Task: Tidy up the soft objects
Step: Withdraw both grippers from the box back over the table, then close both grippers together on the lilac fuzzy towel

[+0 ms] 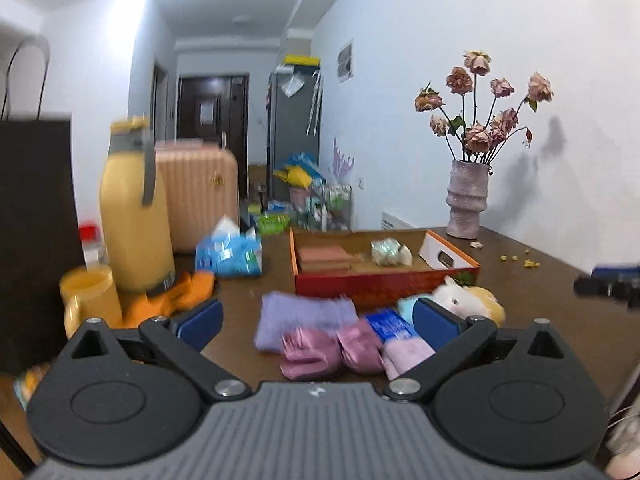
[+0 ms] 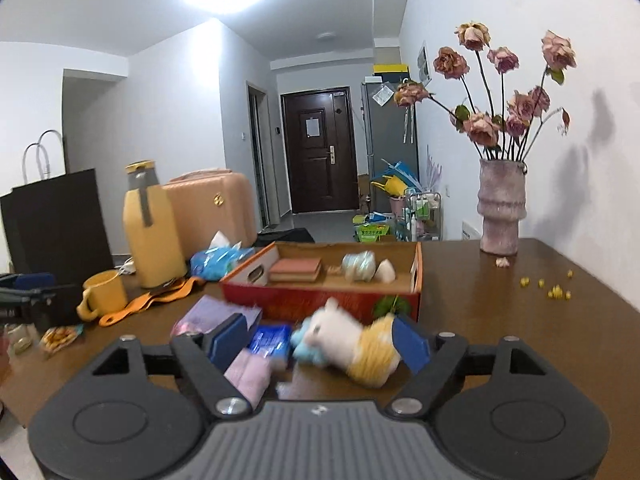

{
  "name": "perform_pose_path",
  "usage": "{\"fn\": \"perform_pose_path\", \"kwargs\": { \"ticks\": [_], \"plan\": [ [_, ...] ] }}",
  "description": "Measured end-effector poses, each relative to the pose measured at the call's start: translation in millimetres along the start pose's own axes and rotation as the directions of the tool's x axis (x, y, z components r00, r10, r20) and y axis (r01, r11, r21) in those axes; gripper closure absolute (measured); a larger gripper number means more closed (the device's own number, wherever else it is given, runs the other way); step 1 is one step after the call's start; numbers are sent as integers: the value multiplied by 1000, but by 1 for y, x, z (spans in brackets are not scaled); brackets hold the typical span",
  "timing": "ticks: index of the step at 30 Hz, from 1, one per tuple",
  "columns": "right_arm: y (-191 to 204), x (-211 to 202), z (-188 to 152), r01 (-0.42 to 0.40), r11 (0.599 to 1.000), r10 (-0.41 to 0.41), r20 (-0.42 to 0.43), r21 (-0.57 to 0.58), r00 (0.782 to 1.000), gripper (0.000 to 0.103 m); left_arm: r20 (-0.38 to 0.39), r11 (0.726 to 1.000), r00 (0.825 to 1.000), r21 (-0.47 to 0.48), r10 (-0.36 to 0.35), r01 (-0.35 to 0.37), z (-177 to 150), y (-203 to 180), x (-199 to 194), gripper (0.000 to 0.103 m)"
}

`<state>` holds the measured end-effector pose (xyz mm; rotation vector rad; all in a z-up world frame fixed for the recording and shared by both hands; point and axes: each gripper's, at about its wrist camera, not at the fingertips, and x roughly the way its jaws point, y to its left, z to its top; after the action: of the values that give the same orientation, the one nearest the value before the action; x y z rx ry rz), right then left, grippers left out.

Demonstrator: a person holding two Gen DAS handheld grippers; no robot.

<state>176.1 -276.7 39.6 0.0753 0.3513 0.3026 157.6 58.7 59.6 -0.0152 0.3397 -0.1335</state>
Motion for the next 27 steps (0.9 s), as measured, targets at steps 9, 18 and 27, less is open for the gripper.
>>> {"fn": "perform_pose_path", "kwargs": {
  "ticks": [9,18,27],
  "plan": [
    [7,10,-17,-47,998,49,-65,30,997,23,-97,1000,995,5,6,-6,-6,3,31,0],
    [63,110,-56,-71,997,62,-212,-35,975,24,-203,999,978,-4,34,-36,-21,8,79,0],
    [71,143,-83,-134,971,74,-282,-200,957,52,-284,999,958,-2,35,-37,-32,9,111,0]
  ]
}}
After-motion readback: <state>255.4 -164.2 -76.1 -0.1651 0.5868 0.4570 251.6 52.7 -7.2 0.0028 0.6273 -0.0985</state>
